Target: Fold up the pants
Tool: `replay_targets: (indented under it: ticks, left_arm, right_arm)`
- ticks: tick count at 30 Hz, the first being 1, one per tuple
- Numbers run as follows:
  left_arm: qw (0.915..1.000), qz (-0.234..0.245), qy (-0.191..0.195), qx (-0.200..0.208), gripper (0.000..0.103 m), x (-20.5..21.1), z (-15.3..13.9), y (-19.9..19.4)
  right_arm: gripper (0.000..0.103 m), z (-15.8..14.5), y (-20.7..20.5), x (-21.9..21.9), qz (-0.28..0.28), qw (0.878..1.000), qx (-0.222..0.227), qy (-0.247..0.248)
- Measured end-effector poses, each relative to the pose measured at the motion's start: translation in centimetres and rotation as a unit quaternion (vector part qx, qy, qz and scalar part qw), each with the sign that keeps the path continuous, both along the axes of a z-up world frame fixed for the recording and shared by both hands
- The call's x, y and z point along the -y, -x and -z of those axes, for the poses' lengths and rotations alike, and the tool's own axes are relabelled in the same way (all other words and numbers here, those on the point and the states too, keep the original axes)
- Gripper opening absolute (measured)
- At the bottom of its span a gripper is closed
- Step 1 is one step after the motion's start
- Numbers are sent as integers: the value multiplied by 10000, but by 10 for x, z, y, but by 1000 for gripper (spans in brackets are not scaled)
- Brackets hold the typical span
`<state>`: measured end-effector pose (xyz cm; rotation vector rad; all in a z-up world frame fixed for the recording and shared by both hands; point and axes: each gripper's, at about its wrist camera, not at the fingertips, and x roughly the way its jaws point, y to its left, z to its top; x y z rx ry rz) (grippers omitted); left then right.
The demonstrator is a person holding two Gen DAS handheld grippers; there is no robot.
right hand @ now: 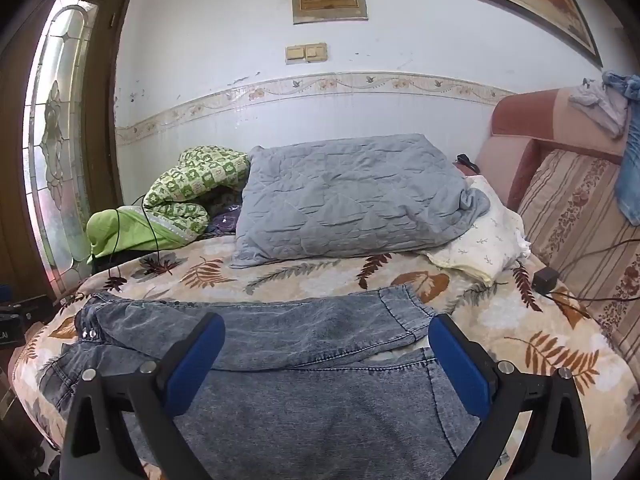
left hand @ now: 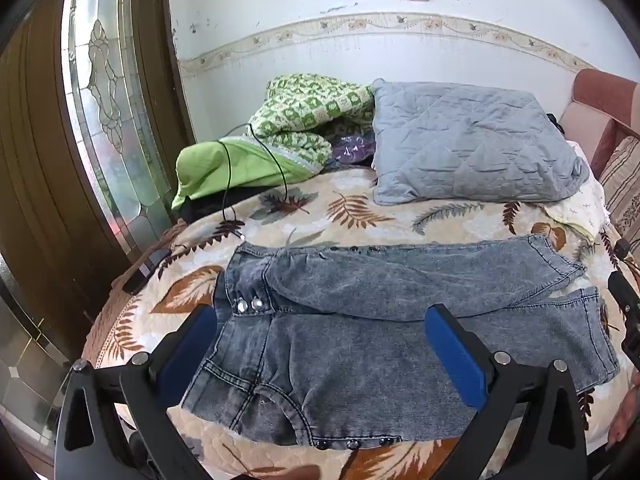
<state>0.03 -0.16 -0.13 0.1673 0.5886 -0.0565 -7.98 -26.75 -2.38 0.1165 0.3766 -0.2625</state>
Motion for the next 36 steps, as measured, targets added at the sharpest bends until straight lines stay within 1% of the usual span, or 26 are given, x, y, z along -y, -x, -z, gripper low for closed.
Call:
replay_targets:
  ticks: [1, 2, 3, 4, 5, 7, 8, 14, 23, 36]
  left_arm:
    - [10000, 8, 10, -22, 103, 1, 0, 1]
    - [9999, -22, 131, -71, 103, -3, 0, 1]
    - [9995, -63, 197, -218, 103, -5, 2, -5]
    - [9994, -65, 213, -247, 103, -6, 2, -6]
    - [9992, -52, 232, -309, 103, -7, 5, -9]
    - [9994, -58, 196, -294, 103, -2, 9, -8]
    - [9994, -54, 174, -297, 103, 1, 10, -7]
    - [9989, 74, 174, -431, 103, 11, 16, -8]
    - [9984, 74, 214, -513, 103, 11, 19, -10]
    - [9978, 33, 245, -614, 103, 4, 26, -11]
  right_arm:
    - [103, 0, 1, 1, 15, 10000, -6, -6]
    - [103, 0, 2, 1, 28, 10000, -13, -18]
    - [103, 2, 3, 11, 56, 9998, -54, -197]
    - [103, 2, 2, 8, 80, 9999, -86, -68]
    - [103, 1, -1, 13, 121, 9997, -212, -93]
    - [103, 3, -3, 18, 209, 9993, -291, -131]
    - [103, 5, 0, 22, 262, 9993, -202, -147]
    - [103, 12, -7, 38, 473, 9974, -460, -294]
    - [103, 16, -14, 32, 439, 9965, -693, -173]
    - [103, 20, -17, 29, 413, 9959, -798, -120]
